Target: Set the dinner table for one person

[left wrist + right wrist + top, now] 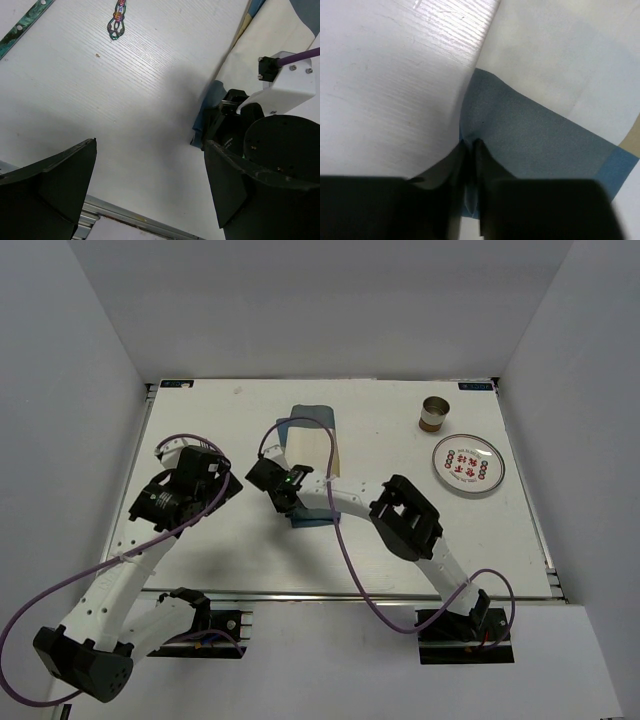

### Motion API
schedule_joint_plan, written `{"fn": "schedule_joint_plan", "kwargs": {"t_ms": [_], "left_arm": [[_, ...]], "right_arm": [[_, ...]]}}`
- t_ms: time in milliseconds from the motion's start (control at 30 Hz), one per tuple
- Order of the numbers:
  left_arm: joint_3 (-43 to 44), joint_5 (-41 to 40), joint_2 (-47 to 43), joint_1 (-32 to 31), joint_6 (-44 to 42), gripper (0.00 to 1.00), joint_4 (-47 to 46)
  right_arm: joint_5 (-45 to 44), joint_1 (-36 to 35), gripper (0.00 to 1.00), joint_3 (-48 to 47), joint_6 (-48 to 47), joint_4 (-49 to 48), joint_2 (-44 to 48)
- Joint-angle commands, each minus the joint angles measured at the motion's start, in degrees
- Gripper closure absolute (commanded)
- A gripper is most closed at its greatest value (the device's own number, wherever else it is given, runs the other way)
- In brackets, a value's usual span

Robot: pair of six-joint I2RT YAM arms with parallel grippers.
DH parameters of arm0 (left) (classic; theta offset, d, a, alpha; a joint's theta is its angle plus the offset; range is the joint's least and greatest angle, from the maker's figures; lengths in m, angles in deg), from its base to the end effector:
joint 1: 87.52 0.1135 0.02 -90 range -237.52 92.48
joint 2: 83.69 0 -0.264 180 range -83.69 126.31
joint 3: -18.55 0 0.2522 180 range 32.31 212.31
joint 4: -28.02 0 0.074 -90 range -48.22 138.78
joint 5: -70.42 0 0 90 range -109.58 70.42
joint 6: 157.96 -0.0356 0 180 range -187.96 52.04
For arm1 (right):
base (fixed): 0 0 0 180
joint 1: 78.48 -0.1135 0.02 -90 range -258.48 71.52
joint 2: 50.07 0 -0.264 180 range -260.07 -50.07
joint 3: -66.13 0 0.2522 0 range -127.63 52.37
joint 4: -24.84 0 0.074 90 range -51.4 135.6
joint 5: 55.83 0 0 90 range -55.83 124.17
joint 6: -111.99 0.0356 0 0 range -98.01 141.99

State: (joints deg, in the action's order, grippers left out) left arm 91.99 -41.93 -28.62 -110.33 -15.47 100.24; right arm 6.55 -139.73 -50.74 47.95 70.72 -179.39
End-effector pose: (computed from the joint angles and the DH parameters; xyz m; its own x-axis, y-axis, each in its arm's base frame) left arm 0.1631 -0.0539 0.3231 -0.5736 -0.5547 -0.6028 -0.4980 0.8204 -0.2810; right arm 0.2497 0.4208 0.1735 -0.6569 -0.3909 -0.6448 -0.4140 0.9017 -0.1249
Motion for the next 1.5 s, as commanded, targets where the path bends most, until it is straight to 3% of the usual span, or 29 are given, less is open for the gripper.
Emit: {"fn": "schedule_joint_plan", "kwargs": {"t_ms": [0, 67, 267, 367, 500, 733, 1000, 1233, 1467], "left_arm": [[-0.09, 0.90, -0.31, 0.22, -1.16, 0.02, -0.71], [-0.09, 1.34, 0.04, 0.22, -1.42, 0.02, -0.89], [-1.23, 4.76, 1.27, 0.22, -3.53, 0.02, -4.40], [-2.46, 7.75, 1.97, 0.22, -4.23, 0.02, -9.22], [-4.57, 11.96, 3.29, 0.22, -4.33, 0.02, -14.85], [-6.42, 19.00, 10.83, -0.92, -4.06, 0.02, -25.57], [-6.33, 20.59, 16.91, -0.92, -3.80, 0.02, -28.13], [-5.19, 21.56, 19.72, -1.45, -3.80, 0.02, -29.46], [-4.22, 15.78, 15.78, -1.45, -0.20, 0.02, -25.07]], "right_arm": [[-2.26, -0.88, 0.88, -2.01, 1.38, 0.31, 1.78], [-2.70, -0.88, 1.00, -1.66, 1.47, 0.05, 2.75], [-1.48, -0.54, 1.00, 2.81, 2.70, -3.01, 8.98], [1.77, 0.87, 1.00, 12.82, 3.40, -11.79, 17.06], [0.82, 3.51, 1.00, 22.15, 6.29, -16.21, 25.06], [-0.41, 14.90, 1.00, 39.18, 11.30, -19.02, 35.43], [0.28, 24.60, 1.00, 52.11, 10.52, -21.83, 46.33], [13.01, 27.06, 1.00, 54.95, 8.41, -28.95, 51.27], [38.47, 24.09, 1.00, 45.65, 12.01, -37.56, 40.57]]}}
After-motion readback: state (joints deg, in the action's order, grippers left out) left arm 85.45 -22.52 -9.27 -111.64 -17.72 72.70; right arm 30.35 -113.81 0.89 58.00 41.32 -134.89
